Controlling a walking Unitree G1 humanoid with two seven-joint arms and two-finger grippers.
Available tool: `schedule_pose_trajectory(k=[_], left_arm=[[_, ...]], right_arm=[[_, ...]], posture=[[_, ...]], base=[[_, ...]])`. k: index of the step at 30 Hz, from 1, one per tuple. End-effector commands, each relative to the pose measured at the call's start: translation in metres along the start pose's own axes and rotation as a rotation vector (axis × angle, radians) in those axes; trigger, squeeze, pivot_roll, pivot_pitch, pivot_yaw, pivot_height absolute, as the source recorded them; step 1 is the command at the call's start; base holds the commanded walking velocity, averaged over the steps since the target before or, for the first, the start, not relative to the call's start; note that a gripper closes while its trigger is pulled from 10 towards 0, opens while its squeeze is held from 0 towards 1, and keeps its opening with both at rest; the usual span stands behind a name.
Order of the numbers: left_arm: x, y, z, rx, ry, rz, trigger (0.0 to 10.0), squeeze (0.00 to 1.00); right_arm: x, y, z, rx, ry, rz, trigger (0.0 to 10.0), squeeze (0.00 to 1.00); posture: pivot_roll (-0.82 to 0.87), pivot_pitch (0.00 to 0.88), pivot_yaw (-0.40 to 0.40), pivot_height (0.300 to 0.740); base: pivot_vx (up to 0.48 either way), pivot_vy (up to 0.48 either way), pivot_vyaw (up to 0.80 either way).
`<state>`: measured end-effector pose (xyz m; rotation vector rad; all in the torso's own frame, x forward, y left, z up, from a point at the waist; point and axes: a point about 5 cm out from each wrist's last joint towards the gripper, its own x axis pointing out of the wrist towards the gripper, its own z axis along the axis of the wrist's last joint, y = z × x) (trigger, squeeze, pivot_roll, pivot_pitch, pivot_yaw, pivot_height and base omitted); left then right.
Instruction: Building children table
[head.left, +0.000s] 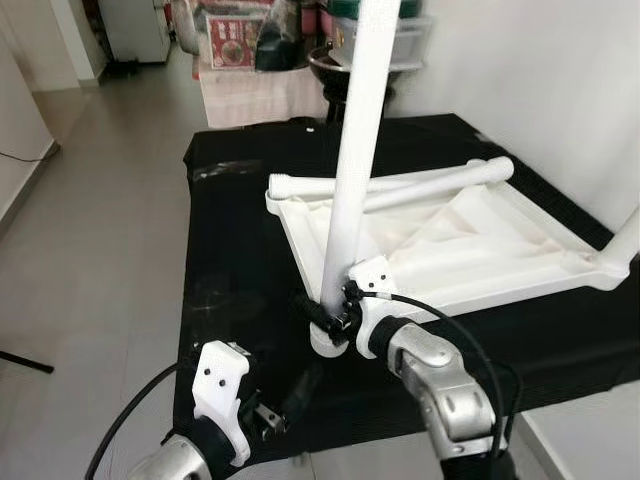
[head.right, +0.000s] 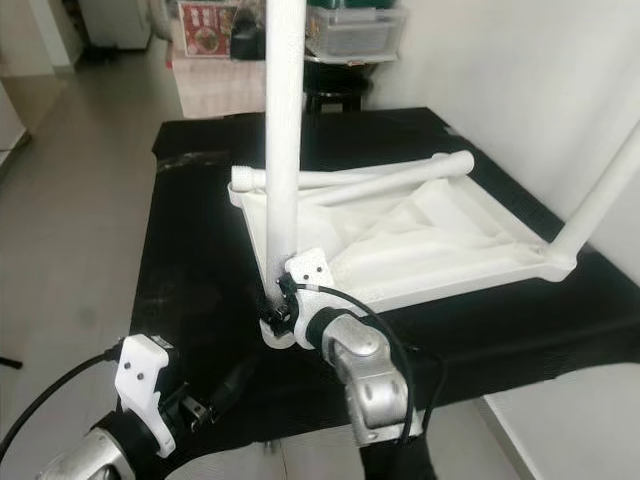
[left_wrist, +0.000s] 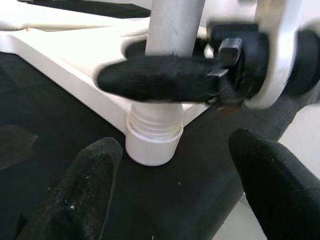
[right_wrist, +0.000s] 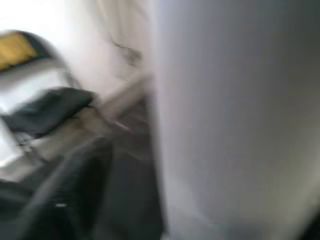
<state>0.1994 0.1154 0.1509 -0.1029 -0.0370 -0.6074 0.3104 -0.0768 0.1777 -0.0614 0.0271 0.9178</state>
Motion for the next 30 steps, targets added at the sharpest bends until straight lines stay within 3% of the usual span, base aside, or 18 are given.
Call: schedule_pose_trajectory(k=[1, 2, 3, 4, 6, 9, 15, 16, 25, 29, 30], left_arm=[[-0.001, 0.001, -0.003, -0.007, 0.009, 0.006, 10.0, 0.0], [-0.001, 0.001, -0.003, -0.007, 0.009, 0.006, 10.0, 0.0], [0.0, 0.0, -0.003, -0.008, 0.008, 0.002, 10.0, 0.0], [0.0, -0.002, -0.003, -0.009, 0.007, 0.0, 10.0, 0.0], [0.0, -0.002, -0.003, -0.009, 0.007, 0.0, 10.0, 0.0], [-0.001, -0.004, -0.002, -0.01, 0.003, 0.0, 10.0, 0.0], [-0.004, -0.008, -0.001, -0.011, 0.0, 0.004, 10.0, 0.0], [-0.005, -0.009, -0.001, -0.011, 0.001, 0.003, 10.0, 0.0], [-0.01, -0.015, -0.001, 0.006, 0.014, 0.01, 10.0, 0.0], [-0.014, -0.015, -0.002, 0.055, 0.028, 0.051, 10.0, 0.0], [-0.018, -0.017, -0.002, 0.064, 0.032, 0.059, 10.0, 0.0]], right_arm=[[0.002, 0.006, 0.007, -0.021, -0.041, 0.14, 10.0, 1.0], [0.002, 0.006, 0.007, -0.021, -0.041, 0.14, 10.0, 1.0], [-0.001, 0.002, 0.012, -0.08, -0.039, 0.26, 10.0, 1.0], [-0.004, -0.006, 0.017, -0.127, -0.028, 0.351, 10.0, 0.0], [-0.004, -0.006, 0.017, -0.127, -0.028, 0.351, 10.0, 0.0], [-0.003, -0.021, 0.026, -0.129, -0.006, 0.42, 10.0, 0.0], [0.008, -0.036, 0.036, -0.101, 0.008, 0.466, 10.0, 0.0], [0.01, -0.042, 0.038, -0.088, 0.01, 0.475, 0.0, 0.0], [0.004, -0.054, 0.034, -0.045, 0.014, 0.536, 0.0, 0.0], [-0.005, -0.058, 0.018, -0.049, 0.047, 0.461, 0.0, 0.0], [-0.009, -0.061, 0.01, -0.044, 0.063, 0.391, 0.0, 0.0]], posture=[[0.05, 0.102, -0.037, 0.74], [0.05, 0.102, -0.037, 0.74], [0.05, 0.104, -0.038, 0.74], [0.06, 0.112, -0.046, 0.74], [0.06, 0.112, -0.046, 0.74], [0.07, 0.123, -0.058, 0.74], [0.08, 0.136, -0.063, 0.74], [0.09, 0.145, -0.067, 0.74], [0.1, 0.147, -0.068, 0.74], [0.1, 0.143, -0.067, 0.74], [0.08, 0.132, -0.062, 0.74]], base=[[0.0, 0.0, 0.0], [0.0, 0.0, 0.0], [0.0, 0.0, 0.0], [0.0, 0.0, 0.0], [0.0, 0.0, 0.0], [0.0, 0.0, 0.0], [0.0, 0.0, 0.0], [0.0, 0.0, 0.0], [0.0, 0.0, 0.0], [0.0, 0.0, 0.0], [0.0, 0.0, 0.0]])
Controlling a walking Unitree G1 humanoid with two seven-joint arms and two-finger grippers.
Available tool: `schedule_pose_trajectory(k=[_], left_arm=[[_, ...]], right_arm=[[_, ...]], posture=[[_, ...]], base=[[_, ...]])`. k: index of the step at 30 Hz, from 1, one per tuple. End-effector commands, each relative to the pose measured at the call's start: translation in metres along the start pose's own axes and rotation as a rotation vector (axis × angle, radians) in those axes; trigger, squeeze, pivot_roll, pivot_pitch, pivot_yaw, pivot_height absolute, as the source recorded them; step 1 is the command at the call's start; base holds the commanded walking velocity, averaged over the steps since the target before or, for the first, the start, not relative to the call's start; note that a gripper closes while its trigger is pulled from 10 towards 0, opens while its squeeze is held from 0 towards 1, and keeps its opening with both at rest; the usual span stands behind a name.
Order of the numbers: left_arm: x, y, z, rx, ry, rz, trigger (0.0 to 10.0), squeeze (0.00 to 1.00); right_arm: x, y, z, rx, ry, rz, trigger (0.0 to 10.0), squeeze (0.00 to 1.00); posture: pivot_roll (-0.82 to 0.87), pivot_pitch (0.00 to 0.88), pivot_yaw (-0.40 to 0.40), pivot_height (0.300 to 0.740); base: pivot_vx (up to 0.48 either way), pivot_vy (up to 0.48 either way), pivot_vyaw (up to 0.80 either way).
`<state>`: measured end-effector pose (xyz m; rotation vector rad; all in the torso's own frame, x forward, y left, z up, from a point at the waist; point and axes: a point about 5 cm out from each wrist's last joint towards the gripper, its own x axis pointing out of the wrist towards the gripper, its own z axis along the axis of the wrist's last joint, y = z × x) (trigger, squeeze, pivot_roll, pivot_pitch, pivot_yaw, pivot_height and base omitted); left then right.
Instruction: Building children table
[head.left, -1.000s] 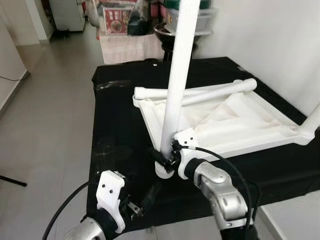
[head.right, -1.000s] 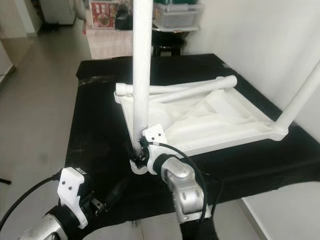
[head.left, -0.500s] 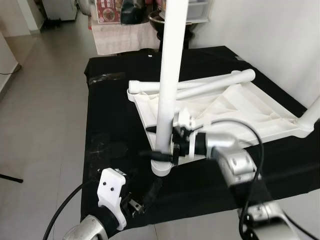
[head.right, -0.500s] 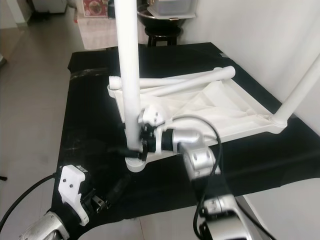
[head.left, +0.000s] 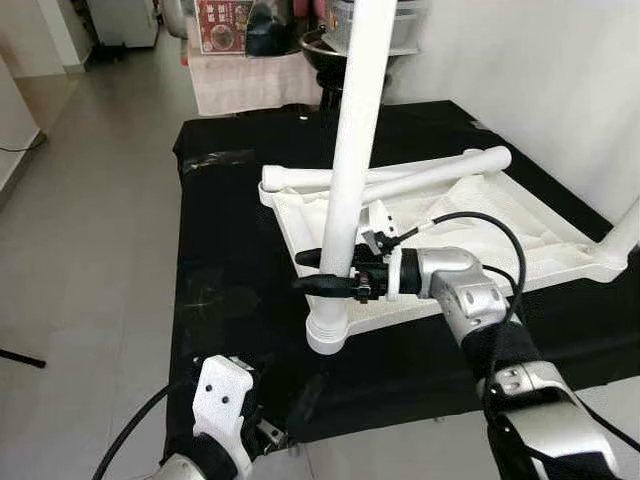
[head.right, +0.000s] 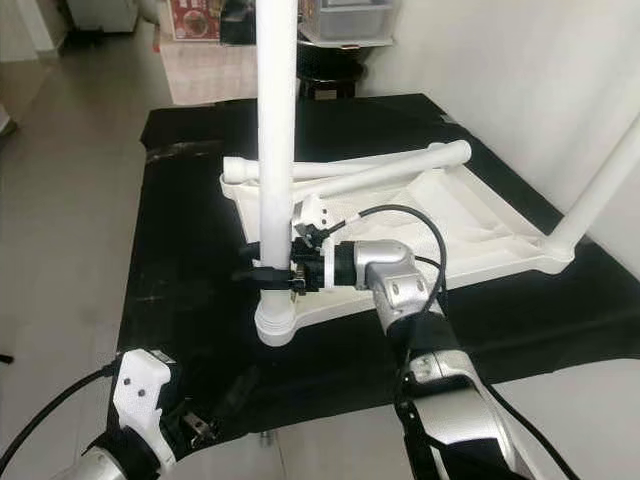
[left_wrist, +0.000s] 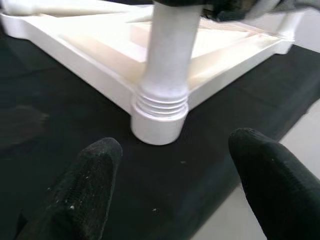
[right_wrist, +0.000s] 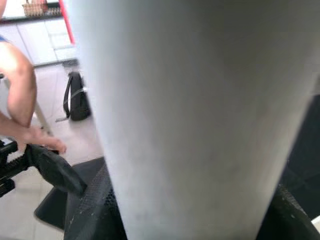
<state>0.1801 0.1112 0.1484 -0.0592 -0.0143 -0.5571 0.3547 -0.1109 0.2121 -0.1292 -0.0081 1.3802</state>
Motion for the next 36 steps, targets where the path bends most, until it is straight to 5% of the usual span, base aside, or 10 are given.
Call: schedule_pose_trajectory(k=[1, 9, 16, 17, 22, 24, 32, 33, 35, 36], left_arm=[[-0.005, -0.003, 0.001, 0.028, 0.0, 0.008, 10.0, 0.0], [-0.025, -0.01, 0.006, 0.026, 0.014, 0.067, 10.0, 0.0], [-0.021, -0.005, 0.003, 0.003, 0.016, 0.073, 10.0, 0.0], [-0.019, -0.005, 0.002, -0.006, 0.012, 0.069, 10.0, 0.0], [-0.01, -0.008, -0.002, -0.039, 0.0, 0.016, 10.0, 0.0], [-0.009, -0.009, -0.003, -0.057, 0.002, -0.005, 10.0, 0.0], [-0.009, -0.015, -0.004, -0.108, 0.005, -0.055, 10.0, 0.0], [-0.009, -0.016, -0.004, -0.112, 0.005, -0.065, 10.0, 0.0], [-0.009, -0.017, -0.004, -0.113, 0.004, -0.07, 10.0, 0.0], [-0.008, -0.017, -0.004, -0.114, 0.003, -0.074, 10.0, 0.0]], right_arm=[[-0.008, 0.001, -0.022, 0.054, 0.067, -0.067, 0.0, 0.0], [-0.053, 0.021, -0.077, 0.127, 0.217, -0.953, 0.0, 0.0], [-0.034, 0.043, -0.08, 0.162, 0.178, -1.053, 0.8, 0.0], [-0.025, 0.041, -0.077, 0.171, 0.176, -0.996, 10.0, 0.0], [-0.002, 0.03, -0.059, 0.2, 0.099, -0.781, 10.0, 0.0], [0.004, 0.027, -0.046, 0.134, 0.068, -0.646, 10.0, 1.0], [0.005, 0.014, -0.021, 0.064, 0.031, -0.395, 10.0, 1.0], [0.006, 0.014, -0.018, 0.069, 0.018, -0.339, 10.0, 0.68], [0.006, 0.014, -0.017, 0.071, 0.012, -0.306, 10.0, 0.68], [0.006, 0.014, -0.017, 0.073, 0.008, -0.283, 10.0, 0.28]], posture=[[0.08, 0.132, -0.062, 0.74], [0.03, 0.084, -0.031, 0.74], [0.03, 0.027, -0.025, 0.74], [0.02, 0.019, -0.031, 0.74], [0.03, 0.013, -0.042, 0.74], [0.03, 0.023, -0.031, 0.74], [0.03, 0.056, -0.027, 0.74], [0.03, 0.058, -0.027, 0.74], [0.03, 0.058, -0.027, 0.74], [0.03, 0.058, -0.027, 0.74]], base=[[0.0, 0.0, 0.0], [0.0, 0.0, 0.0], [0.0, 0.0, 0.0], [0.0, 0.0, 0.0], [0.0, 0.0, 0.0], [0.0, 0.0, 0.0], [0.0, 0.0, 0.0], [0.0, 0.0, 0.0], [0.0, 0.0, 0.0], [0.0, 0.0, 0.0]])
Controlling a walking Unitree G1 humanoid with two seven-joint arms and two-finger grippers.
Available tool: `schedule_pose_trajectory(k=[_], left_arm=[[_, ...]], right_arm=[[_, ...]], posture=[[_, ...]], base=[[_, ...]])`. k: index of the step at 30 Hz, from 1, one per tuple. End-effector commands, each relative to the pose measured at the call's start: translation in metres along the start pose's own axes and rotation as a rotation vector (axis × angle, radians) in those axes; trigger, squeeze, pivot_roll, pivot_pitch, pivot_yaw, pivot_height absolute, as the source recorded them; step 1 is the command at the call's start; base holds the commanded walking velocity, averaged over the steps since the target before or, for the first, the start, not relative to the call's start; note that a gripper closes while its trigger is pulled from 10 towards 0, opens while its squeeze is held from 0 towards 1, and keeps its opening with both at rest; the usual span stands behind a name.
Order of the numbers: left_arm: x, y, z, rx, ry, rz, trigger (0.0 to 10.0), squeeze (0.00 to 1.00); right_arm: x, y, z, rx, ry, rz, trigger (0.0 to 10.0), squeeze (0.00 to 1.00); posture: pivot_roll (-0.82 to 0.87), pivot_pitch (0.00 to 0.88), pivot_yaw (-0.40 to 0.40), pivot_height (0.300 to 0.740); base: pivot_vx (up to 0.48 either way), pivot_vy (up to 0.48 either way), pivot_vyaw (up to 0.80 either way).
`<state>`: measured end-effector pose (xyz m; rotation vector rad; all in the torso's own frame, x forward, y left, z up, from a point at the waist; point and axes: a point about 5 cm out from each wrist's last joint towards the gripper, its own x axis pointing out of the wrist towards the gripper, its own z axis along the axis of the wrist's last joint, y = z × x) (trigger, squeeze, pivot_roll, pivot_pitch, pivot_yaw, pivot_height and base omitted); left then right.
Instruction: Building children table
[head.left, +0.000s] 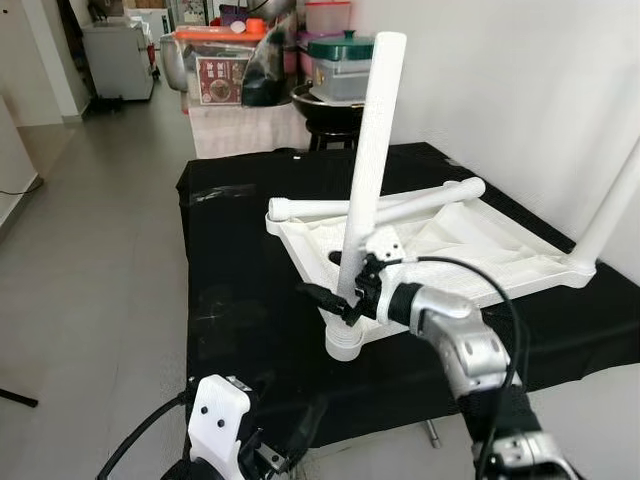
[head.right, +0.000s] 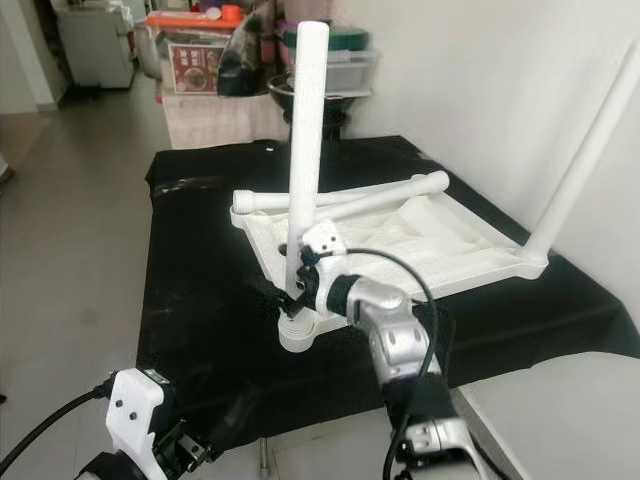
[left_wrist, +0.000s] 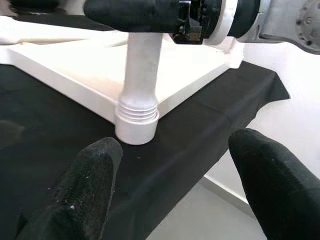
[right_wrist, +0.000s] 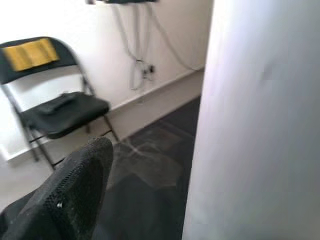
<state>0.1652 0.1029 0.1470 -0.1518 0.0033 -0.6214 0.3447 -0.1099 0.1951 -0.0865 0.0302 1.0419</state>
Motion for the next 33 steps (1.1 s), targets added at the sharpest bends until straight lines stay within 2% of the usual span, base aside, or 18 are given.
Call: schedule_pose_trajectory(k=[1, 4, 6, 8, 11, 12, 14, 15, 21, 26, 27, 30, 32, 33], left_arm=[[-0.001, -0.004, -0.002, -0.025, 0.01, -0.021, 10.0, 0.0], [-0.003, -0.008, -0.001, -0.038, 0.014, -0.044, 10.0, 0.0], [-0.003, -0.009, -0.001, -0.04, 0.015, -0.047, 10.0, 0.0], [-0.003, -0.011, -0.001, -0.043, 0.016, -0.053, 10.0, 0.0], [-0.003, -0.011, -0.001, -0.043, 0.015, -0.054, 10.0, 0.0], [-0.003, -0.011, -0.001, -0.045, 0.014, -0.053, 10.0, 0.0], [-0.002, -0.011, -0.001, -0.046, 0.013, -0.053, 10.0, 0.0], [-0.002, -0.011, -0.001, -0.049, 0.013, -0.052, 10.0, 0.0], [0.0, -0.009, -0.002, -0.053, 0.01, -0.052, 10.0, 0.0], [0.002, -0.008, -0.003, -0.052, 0.007, -0.049, 10.0, 0.0], [0.003, -0.007, -0.003, -0.051, 0.005, -0.047, 10.0, 0.0], [0.003, -0.005, -0.003, -0.05, 0.005, -0.046, 10.0, 0.0], [0.003, -0.003, -0.003, -0.048, 0.004, -0.038, 10.0, 0.0], [0.001, 0.0, -0.003, -0.048, 0.005, -0.032, 10.0, 0.0]], right_arm=[[0.007, 0.005, -0.003, -0.011, 0.007, 0.119, 10.0, 0.0], [0.013, 0.002, -0.008, -0.017, 0.034, 0.207, 10.0, 0.0], [0.013, 0.002, -0.009, -0.004, 0.035, 0.226, 10.0, 0.0], [0.012, 0.001, -0.012, 0.016, 0.043, 0.296, 10.0, 0.0], [0.01, -0.001, -0.012, 0.026, 0.044, 0.31, 10.0, 0.0], [0.009, -0.004, -0.012, 0.035, 0.047, 0.317, 9.4, 0.0], [0.008, -0.005, -0.012, 0.04, 0.049, 0.32, 9.4, 0.0], [0.006, -0.007, -0.014, 0.049, 0.058, 0.33, 0.0, 0.0], [0.001, -0.003, -0.019, 0.059, 0.043, 0.396, 0.0, 0.0], [-0.003, -0.005, -0.021, 0.06, 0.037, 0.389, 0.0, 0.0], [-0.009, -0.007, -0.021, 0.043, 0.015, 0.333, 0.0, 0.0], [-0.013, -0.006, -0.022, 0.025, 0.001, 0.293, 0.0, 0.0], [-0.009, 0.001, -0.031, -0.006, 0.03, 0.093, 0.0, 0.0], [-0.002, 0.009, -0.038, -0.013, 0.056, -0.109, 0.0, 0.0]], posture=[[0.04, 0.078, -0.025, 0.74], [0.04, 0.087, -0.03, 0.74], [0.05, 0.096, -0.034, 0.74], [0.05, 0.1, -0.04, 0.74], [0.05, 0.102, -0.041, 0.74], [0.05, 0.104, -0.042, 0.74], [0.05, 0.104, -0.042, 0.74], [0.05, 0.106, -0.046, 0.74], [0.04, 0.099, -0.047, 0.74], [0.04, 0.09, -0.043, 0.74], [0.04, 0.08, -0.048, 0.74], [0.04, 0.077, -0.05, 0.74], [0.04, 0.076, -0.052, 0.74], [0.03, 0.075, -0.044, 0.74]], base=[[0.0, 0.0, 0.0], [0.0, 0.0, 0.0], [0.0, 0.0, 0.0], [0.0, 0.0, 0.0], [0.0, 0.0, 0.0], [0.0, 0.0, 0.0], [0.0, 0.0, 0.0], [0.0, 0.0, 0.0], [0.0, 0.0, 0.0], [0.0, 0.0, 0.0], [0.0, 0.0, 0.0], [0.0, 0.0, 0.0], [0.0, 0.0, 0.0], [0.0, 0.0, 0.0]])
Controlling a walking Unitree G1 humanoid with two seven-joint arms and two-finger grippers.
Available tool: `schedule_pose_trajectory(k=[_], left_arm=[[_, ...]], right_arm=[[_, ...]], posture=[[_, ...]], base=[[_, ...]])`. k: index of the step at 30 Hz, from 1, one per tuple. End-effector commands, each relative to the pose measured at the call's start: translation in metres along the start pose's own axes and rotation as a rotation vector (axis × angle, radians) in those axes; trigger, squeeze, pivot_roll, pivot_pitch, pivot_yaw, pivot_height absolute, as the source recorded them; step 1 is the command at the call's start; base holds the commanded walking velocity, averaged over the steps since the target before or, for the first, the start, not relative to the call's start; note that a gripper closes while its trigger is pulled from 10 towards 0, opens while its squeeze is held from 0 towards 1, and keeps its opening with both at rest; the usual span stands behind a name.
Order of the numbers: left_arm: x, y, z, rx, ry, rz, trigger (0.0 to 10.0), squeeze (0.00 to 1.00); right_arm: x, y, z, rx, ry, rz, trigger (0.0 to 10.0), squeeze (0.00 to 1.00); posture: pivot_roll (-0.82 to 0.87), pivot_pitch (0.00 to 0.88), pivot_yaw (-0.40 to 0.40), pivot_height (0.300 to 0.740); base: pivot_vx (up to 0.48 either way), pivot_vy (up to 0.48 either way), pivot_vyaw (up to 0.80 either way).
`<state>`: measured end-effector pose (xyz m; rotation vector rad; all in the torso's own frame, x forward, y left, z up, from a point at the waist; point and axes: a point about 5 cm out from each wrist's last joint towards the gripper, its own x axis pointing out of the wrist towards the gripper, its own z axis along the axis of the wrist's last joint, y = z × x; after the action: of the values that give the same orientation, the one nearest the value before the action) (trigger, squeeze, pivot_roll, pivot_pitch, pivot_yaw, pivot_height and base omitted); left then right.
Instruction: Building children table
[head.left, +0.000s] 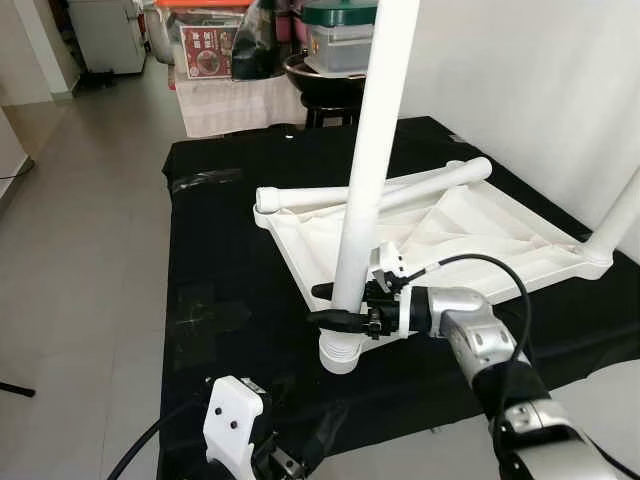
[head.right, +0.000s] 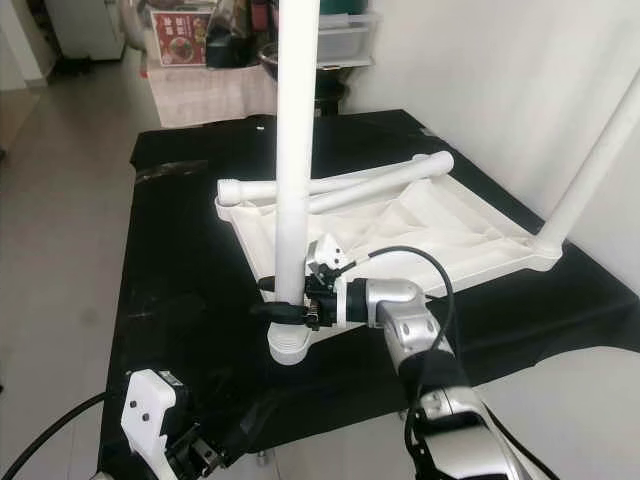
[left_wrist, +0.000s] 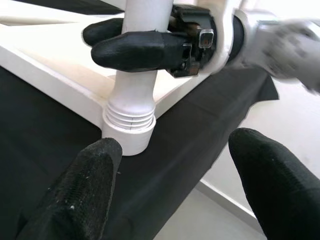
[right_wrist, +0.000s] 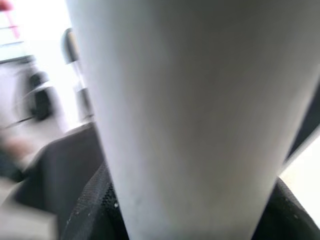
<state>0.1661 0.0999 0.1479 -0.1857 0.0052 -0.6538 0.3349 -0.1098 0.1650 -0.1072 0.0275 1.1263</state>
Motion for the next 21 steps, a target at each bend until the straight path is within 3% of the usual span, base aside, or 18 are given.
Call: schedule_pose_trajectory(k=[1, 2, 3, 4, 5, 6, 7, 11, 12, 13, 17, 18, 20, 21], left_arm=[[-0.002, 0.004, -0.003, -0.014, 0.012, 0.005, 10.0, 0.0], [-0.002, 0.004, -0.003, -0.014, 0.012, 0.005, 10.0, 0.0], [-0.003, 0.006, -0.002, -0.014, 0.014, 0.009, 10.0, 0.0], [-0.004, 0.009, -0.002, -0.013, 0.017, 0.007, 10.0, 0.0], [-0.004, 0.009, -0.002, -0.013, 0.017, 0.007, 10.0, 0.0], [-0.003, 0.01, -0.002, -0.013, 0.019, 0.005, 10.0, 0.0], [-0.003, 0.012, -0.003, -0.013, 0.024, 0.002, 10.0, 0.0], [0.001, 0.013, -0.004, -0.016, 0.032, -0.018, 10.0, 0.0], [0.002, 0.013, -0.004, -0.015, 0.033, -0.023, 10.0, 0.0], [0.002, 0.013, -0.004, -0.013, 0.03, -0.02, 10.0, 0.0], [0.002, 0.013, -0.004, -0.012, 0.024, -0.005, 10.0, 0.0], [0.002, 0.013, -0.003, -0.014, 0.019, 0.004, 10.0, 0.0], [0.003, 0.013, -0.003, -0.016, 0.013, 0.01, 10.0, 0.0], [0.003, 0.013, -0.003, -0.016, 0.013, 0.01, 10.0, 0.0]], right_arm=[[0.004, 0.003, -0.011, 0.004, 0.07, -0.336, 0.0, 0.0], [0.004, 0.003, -0.011, 0.004, 0.07, -0.336, 0.0, 0.0], [0.006, 0.021, -0.022, 0.056, 0.1, -0.507, 0.0, 0.0], [0.012, 0.045, -0.019, 0.048, 0.08, -0.554, 0.0, 0.0], [0.012, 0.045, -0.019, 0.048, 0.08, -0.554, 0.0, 0.0], [0.015, 0.061, -0.015, 0.043, 0.053, -0.559, 0.0, 0.0], [0.023, 0.07, -0.007, 0.028, 0.011, -0.488, 0.0, 0.0], [0.037, 0.063, -0.003, 0.106, -0.036, -0.37, 0.0, 0.0], [0.038, 0.065, -0.001, 0.117, -0.044, -0.359, 4.0, 0.0], [0.043, 0.067, 0.002, 0.138, -0.062, -0.325, 10.0, 0.0], [0.048, 0.071, 0.01, 0.165, -0.092, -0.281, 10.0, 0.0], [0.049, 0.07, 0.017, 0.157, -0.119, -0.245, 10.0, 1.0], [0.048, 0.071, 0.03, 0.166, -0.158, -0.106, 10.0, 1.0], [0.048, 0.071, 0.03, 0.166, -0.158, -0.106, 10.0, 1.0]], posture=[[0.03, 0.076, -0.041, 0.74], [0.03, 0.076, -0.041, 0.74], [0.02, 0.077, -0.03, 0.74], [0.03, 0.079, -0.016, 0.74], [0.03, 0.079, -0.016, 0.74], [0.03, 0.08, -0.012, 0.74], [0.01, 0.061, 0.001, 0.74], [0.05, 0.065, -0.022, 0.74], [0.05, 0.062, -0.023, 0.74], [0.05, 0.062, -0.023, 0.74], [0.05, 0.063, -0.028, 0.74], [0.05, 0.063, -0.037, 0.74], [0.05, 0.063, -0.045, 0.74], [0.05, 0.063, -0.045, 0.74]], base=[[0.0, 0.0, 0.0], [0.0, 0.0, 0.0], [0.0, 0.0, 0.0], [0.0, 0.0, 0.0], [0.0, 0.0, 0.0], [0.0, 0.0, 0.0], [0.0, 0.0, 0.0], [0.0, 0.0, 0.0], [0.0, 0.0, 0.0], [0.0, 0.0, 0.0], [0.0, 0.0, 0.0], [0.0, 0.0, 0.0], [0.0, 0.0, 0.0], [0.0, 0.0, 0.0]])
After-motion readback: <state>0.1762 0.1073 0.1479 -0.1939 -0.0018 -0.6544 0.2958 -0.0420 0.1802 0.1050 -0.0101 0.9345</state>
